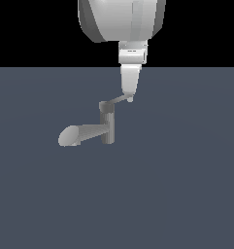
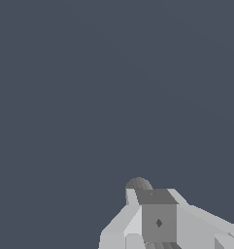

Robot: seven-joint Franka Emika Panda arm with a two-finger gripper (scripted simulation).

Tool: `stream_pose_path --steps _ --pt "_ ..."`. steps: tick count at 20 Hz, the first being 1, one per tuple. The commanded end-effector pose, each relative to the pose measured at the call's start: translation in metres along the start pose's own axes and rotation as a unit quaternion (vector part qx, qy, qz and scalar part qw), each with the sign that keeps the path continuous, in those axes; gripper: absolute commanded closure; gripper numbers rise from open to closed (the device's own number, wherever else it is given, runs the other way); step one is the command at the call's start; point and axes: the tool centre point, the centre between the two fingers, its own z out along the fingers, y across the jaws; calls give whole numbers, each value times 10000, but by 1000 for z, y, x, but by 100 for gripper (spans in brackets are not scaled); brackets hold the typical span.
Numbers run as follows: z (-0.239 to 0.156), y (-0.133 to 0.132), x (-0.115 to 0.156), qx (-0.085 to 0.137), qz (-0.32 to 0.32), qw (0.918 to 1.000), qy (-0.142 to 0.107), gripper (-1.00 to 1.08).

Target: Turn on the faucet by rotating a designated handle.

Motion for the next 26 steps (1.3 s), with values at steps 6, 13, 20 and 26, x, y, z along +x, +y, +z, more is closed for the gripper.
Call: stream_pose_path --steps 6,13,20,26 --pt "1 26 3 -37 5 10000 6 108" --pt "1 48 5 -37 5 10000 6 108" --pt "-10 53 -12 102 -27 9999 -2 108" --pt "-5 77 -25 38 -12 10000 2 108"
